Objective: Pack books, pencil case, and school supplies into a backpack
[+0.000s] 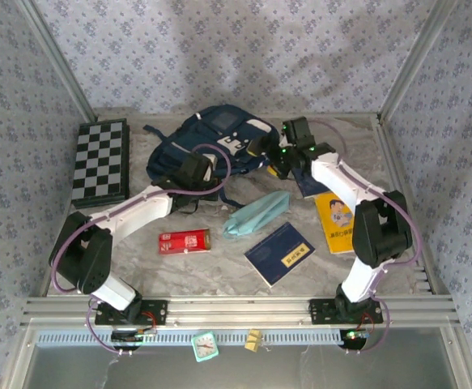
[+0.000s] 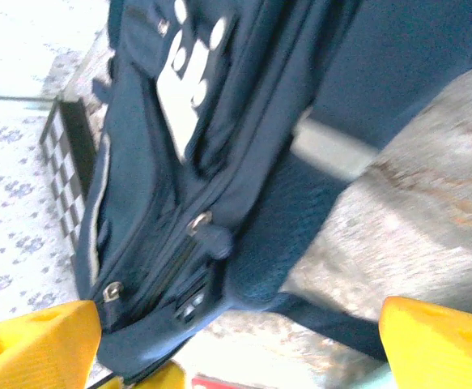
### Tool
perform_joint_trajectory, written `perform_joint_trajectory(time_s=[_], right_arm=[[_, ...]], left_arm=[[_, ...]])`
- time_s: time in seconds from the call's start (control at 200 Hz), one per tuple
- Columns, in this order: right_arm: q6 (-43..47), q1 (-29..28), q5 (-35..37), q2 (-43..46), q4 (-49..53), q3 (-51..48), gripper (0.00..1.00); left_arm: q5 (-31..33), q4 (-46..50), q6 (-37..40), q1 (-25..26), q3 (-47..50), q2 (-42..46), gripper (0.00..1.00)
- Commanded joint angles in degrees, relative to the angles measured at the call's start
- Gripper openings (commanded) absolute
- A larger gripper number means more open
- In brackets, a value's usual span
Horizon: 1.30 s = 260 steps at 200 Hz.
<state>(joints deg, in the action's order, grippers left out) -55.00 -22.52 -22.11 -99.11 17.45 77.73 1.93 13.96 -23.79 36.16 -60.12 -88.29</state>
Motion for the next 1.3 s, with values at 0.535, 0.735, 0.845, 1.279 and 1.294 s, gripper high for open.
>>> perform_joint_trajectory(time_s=[0.535, 0.735, 0.845, 1.279, 1.294], right_arm=[[-15.59, -5.4, 3.68, -7.7, -15.7, -3.29, 0.67], [-15.66, -7.05, 5.28, -11.11, -15.45, -0.31, 0.45], [-14.45, -5.91, 6.46, -11.76, -15.23, 0.71, 0.26], [-0.34, 3.72, 2.29, -15.69, -1.79, 11.7, 0.0], [-0.29, 3.96, 2.02, -15.9, -1.73, 11.95, 0.0]], left_arm=[[-2.28, -3.21, 1.82, 0.88, -2.77, 1.67, 0.0], [-3.15, -2.06, 2.68, 0.84, -3.56, 1.92, 0.0], [-2.57, 0.46, 3.99, 0.79, -3.59, 2.44, 0.0], [-3.93, 7.74, 3.87, -6.57, 5.75, 9.25, 0.0], [-4.04, 7.76, 3.86, -6.69, 6.01, 9.27, 0.0]])
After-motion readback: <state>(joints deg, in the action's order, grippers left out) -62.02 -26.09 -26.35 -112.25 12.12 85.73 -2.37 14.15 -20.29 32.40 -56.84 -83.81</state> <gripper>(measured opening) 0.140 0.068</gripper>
